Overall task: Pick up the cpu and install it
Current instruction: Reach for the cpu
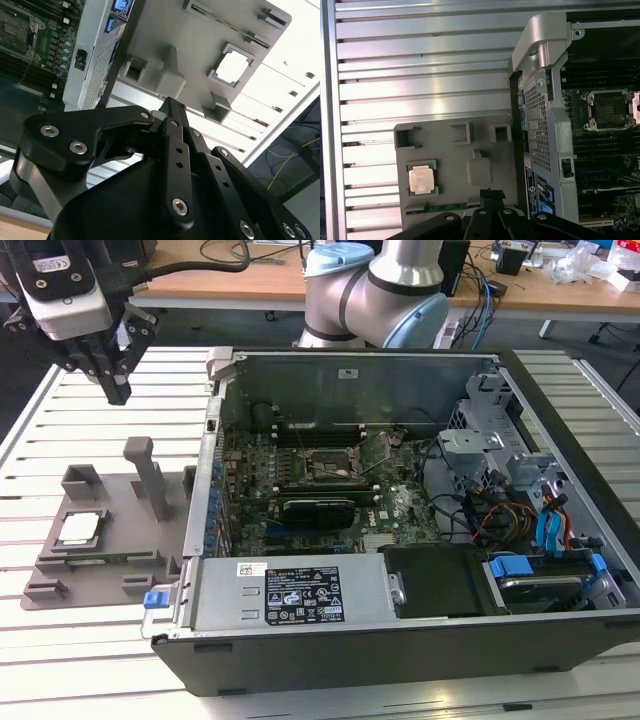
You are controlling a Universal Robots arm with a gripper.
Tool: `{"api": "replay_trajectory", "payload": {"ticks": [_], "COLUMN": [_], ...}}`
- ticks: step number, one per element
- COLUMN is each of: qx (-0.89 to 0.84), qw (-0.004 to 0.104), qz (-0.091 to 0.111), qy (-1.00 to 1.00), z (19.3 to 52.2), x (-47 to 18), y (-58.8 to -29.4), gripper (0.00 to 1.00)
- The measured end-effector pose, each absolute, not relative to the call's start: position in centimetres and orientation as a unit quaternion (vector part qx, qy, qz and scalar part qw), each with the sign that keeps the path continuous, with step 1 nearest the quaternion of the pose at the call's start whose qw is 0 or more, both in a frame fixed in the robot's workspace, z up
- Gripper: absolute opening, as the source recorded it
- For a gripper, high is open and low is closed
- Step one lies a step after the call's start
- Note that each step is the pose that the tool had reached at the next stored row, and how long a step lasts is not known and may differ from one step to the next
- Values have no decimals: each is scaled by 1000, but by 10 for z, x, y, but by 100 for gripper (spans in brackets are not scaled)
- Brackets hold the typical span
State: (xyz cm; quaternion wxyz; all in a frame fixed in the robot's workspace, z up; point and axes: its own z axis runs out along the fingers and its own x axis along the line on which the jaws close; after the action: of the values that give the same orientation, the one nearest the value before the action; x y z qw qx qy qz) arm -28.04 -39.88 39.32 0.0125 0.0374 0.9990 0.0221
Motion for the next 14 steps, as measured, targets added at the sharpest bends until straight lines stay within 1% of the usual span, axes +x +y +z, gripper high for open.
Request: {"api": "replay_trajectory", "payload": {"ticks": [14], "qx": [37], "qw": [12], "qz": [22], "qy": [999], "z": [393], "x": [-312], "y": [-399], "gripper": [11]}}
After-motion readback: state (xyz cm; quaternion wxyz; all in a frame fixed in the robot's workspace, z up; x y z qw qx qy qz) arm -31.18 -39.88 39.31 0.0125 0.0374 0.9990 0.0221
